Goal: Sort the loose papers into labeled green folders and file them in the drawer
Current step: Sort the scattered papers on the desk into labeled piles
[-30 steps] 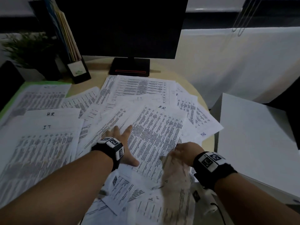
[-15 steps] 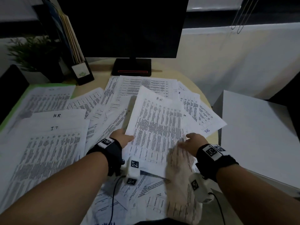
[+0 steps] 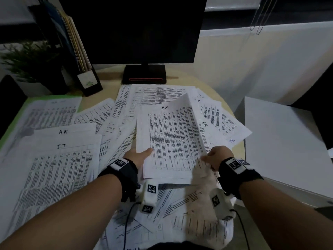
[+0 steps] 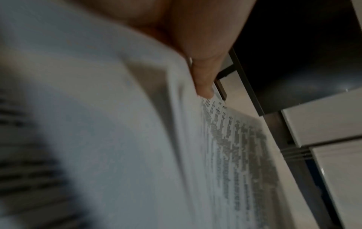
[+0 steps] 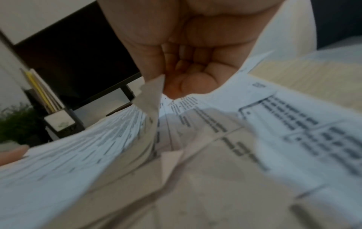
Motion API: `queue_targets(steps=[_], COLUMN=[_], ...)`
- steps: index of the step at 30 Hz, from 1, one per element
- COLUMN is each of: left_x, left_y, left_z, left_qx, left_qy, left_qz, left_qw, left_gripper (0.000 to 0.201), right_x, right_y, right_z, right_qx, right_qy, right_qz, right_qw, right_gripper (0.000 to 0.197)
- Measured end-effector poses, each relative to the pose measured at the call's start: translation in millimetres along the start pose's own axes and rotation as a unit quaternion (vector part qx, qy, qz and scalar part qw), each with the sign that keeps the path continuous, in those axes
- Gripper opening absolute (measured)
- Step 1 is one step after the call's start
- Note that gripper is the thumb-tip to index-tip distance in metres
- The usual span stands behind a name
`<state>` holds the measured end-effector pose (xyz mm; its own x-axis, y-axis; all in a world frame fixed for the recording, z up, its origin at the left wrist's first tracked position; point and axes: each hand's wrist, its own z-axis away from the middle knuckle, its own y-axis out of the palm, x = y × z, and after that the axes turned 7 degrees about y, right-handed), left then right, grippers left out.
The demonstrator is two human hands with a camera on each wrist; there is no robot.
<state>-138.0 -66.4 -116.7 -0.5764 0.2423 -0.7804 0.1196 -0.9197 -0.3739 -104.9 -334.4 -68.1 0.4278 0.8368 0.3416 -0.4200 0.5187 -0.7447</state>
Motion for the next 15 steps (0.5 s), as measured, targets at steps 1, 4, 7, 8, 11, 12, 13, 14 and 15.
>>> queue_targets(steps=[1,4,7,8,11,12,13,14,15], left_x=[1,5,7,6,5,5,5,4,5], left_y=[1,5,8,9,11,11,11,11,11], left_z=[1,6,10,13,18,19,20,20,20], left_qx=[0.013,0.034,0.019,0.015,-0.002,-0.007,-0.010,-0.008,-0.006], left_qy=[0.008,0.020,0.026,0.029,0.028,0.025,0.021,0.020,0.023], left_qz=[-0.026,-0.081,-0.114,-0.128,-0.134,-0.134,-0.136,-0.141,-0.144], left_qw=[1.000,0.996,0.993,0.991,0.991,0.991,0.990,0.990,0.989], left_gripper=[0.052,0.041,0.037,0.037,0.039,0.039,0.039,0.039,0.039], right_x=[-2,-13,-24,-27,-35,-39,-41,-43,-45], right_y=[-2,-5,-11,-15,-30,-34,-38,-41,-44], right_z=[0,-2,-6,-8,-20,-27,-32,-38,-40], right_qx=[-0.016,-0.027,-0.040,-0.045,-0.070,-0.076,-0.079,-0.085,-0.091], right_qy=[-0.002,-0.004,-0.013,-0.013,-0.004,0.012,0.027,0.037,0.040], right_qz=[0.013,0.056,0.107,0.113,0.071,0.041,0.001,-0.038,-0.072], right_qw=[1.000,0.998,0.993,0.992,0.995,0.996,0.996,0.995,0.992], right_gripper=[0.032,0.037,0.038,0.033,0.026,0.026,0.025,0.024,0.021])
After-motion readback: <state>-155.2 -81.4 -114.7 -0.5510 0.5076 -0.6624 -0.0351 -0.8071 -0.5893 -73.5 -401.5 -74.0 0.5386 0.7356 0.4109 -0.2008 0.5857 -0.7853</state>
